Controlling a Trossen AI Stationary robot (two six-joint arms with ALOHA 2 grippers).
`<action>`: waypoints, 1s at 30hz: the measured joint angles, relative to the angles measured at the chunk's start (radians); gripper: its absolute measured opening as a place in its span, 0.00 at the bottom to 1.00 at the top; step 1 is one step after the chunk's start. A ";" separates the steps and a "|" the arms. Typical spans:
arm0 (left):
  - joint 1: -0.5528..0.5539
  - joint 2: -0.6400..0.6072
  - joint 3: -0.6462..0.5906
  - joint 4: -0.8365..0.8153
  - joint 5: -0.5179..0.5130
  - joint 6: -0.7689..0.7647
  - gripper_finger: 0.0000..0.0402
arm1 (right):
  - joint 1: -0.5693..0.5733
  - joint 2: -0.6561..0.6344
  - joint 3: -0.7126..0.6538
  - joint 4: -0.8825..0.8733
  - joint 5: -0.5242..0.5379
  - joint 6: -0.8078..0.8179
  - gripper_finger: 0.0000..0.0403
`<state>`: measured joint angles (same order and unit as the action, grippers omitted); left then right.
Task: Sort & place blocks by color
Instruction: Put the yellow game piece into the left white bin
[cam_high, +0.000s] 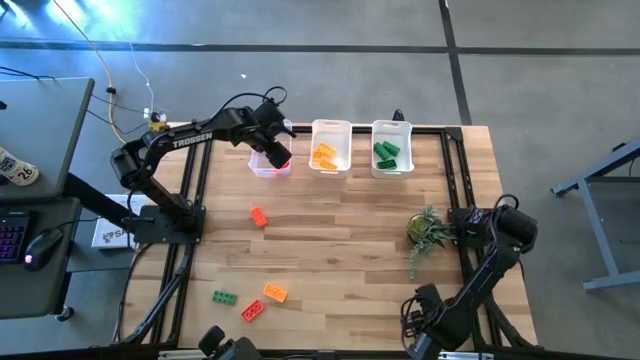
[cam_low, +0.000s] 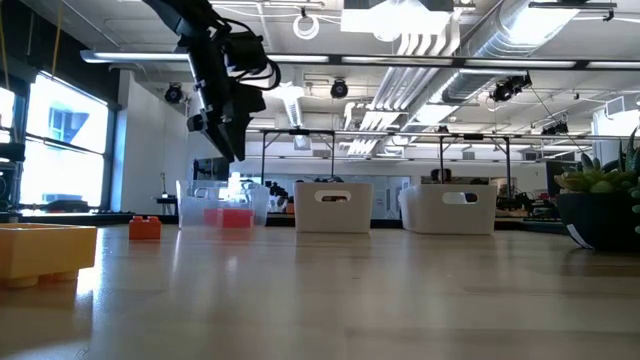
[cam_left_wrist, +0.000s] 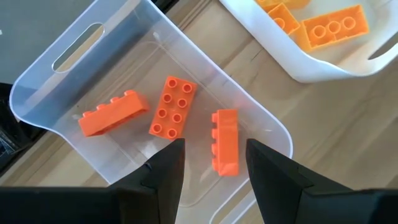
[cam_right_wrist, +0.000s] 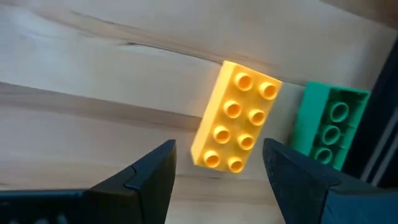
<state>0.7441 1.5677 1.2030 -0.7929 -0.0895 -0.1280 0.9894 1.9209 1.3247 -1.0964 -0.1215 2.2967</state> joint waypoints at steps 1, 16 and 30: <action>0.000 0.000 0.000 0.000 0.000 0.000 0.39 | 0.000 0.005 0.000 0.001 -0.012 0.001 0.56; 0.000 0.000 0.000 -0.003 0.000 0.000 0.39 | 0.006 0.012 -0.100 0.194 -0.067 0.018 0.56; -0.001 0.000 0.000 -0.019 0.000 0.000 0.39 | -0.012 0.011 -0.142 0.226 -0.082 -0.001 0.34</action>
<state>0.7433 1.5673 1.2034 -0.8120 -0.0891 -0.1280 0.9770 1.9324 1.1831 -0.8701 -0.2031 2.2955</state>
